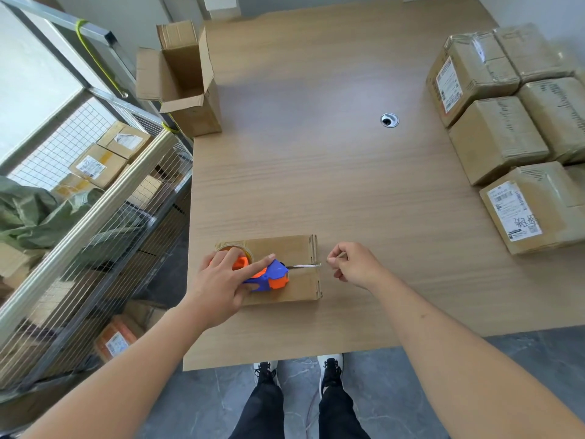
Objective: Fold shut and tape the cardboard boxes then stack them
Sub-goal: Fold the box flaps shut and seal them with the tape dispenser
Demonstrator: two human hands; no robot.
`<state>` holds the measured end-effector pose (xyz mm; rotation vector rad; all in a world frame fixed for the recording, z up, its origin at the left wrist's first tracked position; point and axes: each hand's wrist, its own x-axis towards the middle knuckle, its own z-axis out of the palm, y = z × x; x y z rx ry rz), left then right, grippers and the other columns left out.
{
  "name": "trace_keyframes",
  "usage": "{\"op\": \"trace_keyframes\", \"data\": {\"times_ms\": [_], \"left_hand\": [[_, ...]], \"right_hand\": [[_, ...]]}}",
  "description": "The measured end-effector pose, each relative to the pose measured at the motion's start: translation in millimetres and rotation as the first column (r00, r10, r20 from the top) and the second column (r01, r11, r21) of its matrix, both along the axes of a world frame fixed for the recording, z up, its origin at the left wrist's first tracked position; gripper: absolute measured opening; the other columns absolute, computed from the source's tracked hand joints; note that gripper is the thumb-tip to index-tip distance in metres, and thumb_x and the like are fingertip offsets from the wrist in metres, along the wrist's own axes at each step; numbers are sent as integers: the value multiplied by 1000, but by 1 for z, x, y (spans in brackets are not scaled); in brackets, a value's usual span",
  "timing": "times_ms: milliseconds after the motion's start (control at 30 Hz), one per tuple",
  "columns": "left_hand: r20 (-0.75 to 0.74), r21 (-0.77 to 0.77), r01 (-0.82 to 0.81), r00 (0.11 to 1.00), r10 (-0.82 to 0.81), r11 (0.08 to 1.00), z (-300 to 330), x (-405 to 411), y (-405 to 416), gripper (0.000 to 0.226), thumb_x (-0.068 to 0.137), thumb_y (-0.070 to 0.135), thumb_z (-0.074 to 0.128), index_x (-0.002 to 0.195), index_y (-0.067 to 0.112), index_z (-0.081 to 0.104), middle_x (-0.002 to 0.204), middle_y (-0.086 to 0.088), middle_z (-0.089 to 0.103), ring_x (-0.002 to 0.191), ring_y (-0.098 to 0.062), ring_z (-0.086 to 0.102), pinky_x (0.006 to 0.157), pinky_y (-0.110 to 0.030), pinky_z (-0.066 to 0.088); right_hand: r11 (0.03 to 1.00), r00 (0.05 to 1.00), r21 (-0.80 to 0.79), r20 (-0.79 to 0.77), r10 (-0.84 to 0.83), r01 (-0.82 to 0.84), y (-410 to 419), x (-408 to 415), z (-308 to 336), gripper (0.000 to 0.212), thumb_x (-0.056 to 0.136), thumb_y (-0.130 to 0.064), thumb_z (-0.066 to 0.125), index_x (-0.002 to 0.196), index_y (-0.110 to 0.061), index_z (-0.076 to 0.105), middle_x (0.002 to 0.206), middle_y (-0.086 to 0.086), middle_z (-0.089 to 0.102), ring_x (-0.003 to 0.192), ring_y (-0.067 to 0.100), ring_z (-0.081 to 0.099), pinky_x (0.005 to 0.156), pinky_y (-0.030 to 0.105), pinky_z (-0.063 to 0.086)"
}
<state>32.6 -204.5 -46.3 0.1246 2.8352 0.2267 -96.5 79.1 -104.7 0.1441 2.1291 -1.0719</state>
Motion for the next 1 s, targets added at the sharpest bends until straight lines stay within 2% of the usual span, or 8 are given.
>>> {"op": "trace_keyframes", "data": {"times_ms": [267, 367, 467, 567, 633, 767, 867, 1000], "left_hand": [[-22, -18, 27, 999, -27, 999, -4, -1, 0, 63, 98, 44, 41, 154, 60, 19, 126, 4, 49, 117, -25, 49, 107, -41, 31], [-31, -33, 46, 998, -47, 998, -7, -1, -2, 69, 98, 41, 50, 155, 60, 17, 127, 4, 49, 117, -25, 49, 106, -41, 31], [-44, -30, 54, 997, -55, 998, -9, -2, -2, 69, 97, 41, 51, 155, 60, 18, 127, 4, 50, 116, -25, 50, 105, -41, 31], [-43, -32, 64, 997, -65, 997, -9, -2, -3, 68, 97, 42, 49, 155, 60, 18, 128, 3, 50, 117, -25, 49, 106, -43, 30], [-37, -47, 71, 997, -72, 996, -8, -2, -4, 67, 97, 45, 44, 155, 60, 15, 130, 3, 49, 119, -25, 48, 107, -42, 28], [-15, -52, 98, 995, -98, 994, -5, -5, -7, 70, 101, 46, 46, 155, 62, 4, 136, 4, 45, 124, -25, 45, 110, -41, 27], [-1, -41, 119, 993, -119, 992, 0, -10, -9, 63, 104, 53, 38, 154, 62, 1, 130, 5, 44, 116, -23, 46, 104, -39, 30], [75, -4, 132, 988, -131, 991, 13, -22, -9, 54, 103, 57, 32, 153, 63, 11, 107, 5, 41, 97, -22, 46, 94, -36, 35]], "right_hand": [[939, 950, -145, 48, -308, 311, -13, 20, -20, 11, 85, -10, 83, 87, -19, 75, 87, 9, 76, 49, 13, 65, 51, 29, 58], [886, 896, -146, 8, -445, 441, -15, 28, -15, 35, 72, -20, 94, 101, -30, 76, 89, -6, 77, 61, 9, 68, 52, 25, 57], [876, 873, -106, -85, -480, 471, -21, 36, -11, 34, 79, -21, 88, 110, -31, 77, 108, -15, 66, 80, 9, 69, 64, 31, 63], [918, 871, -135, -289, -397, 374, -42, 43, -6, 35, 99, -18, 60, 131, -30, 67, 135, -11, 64, 108, 9, 66, 99, 29, 53], [967, 889, -173, -388, -244, 189, -62, 47, -4, 42, 107, -18, 45, 147, -26, 53, 157, -8, 44, 143, 5, 40, 117, 24, 33], [999, 887, -49, -461, -34, 13, -82, 56, -16, 48, 112, -22, 32, 159, -30, 31, 169, -17, -3, 156, 5, 2, 122, 32, 26], [997, 842, 59, -540, -4, 42, -85, 62, -26, 50, 111, -24, 28, 160, -31, 28, 171, -14, -3, 157, 9, -1, 120, 42, 32], [981, 801, 188, -595, 72, 51, -89, 65, -30, 50, 111, -22, 27, 161, -27, 28, 172, -6, -1, 158, 15, 3, 125, 47, 23]]}}
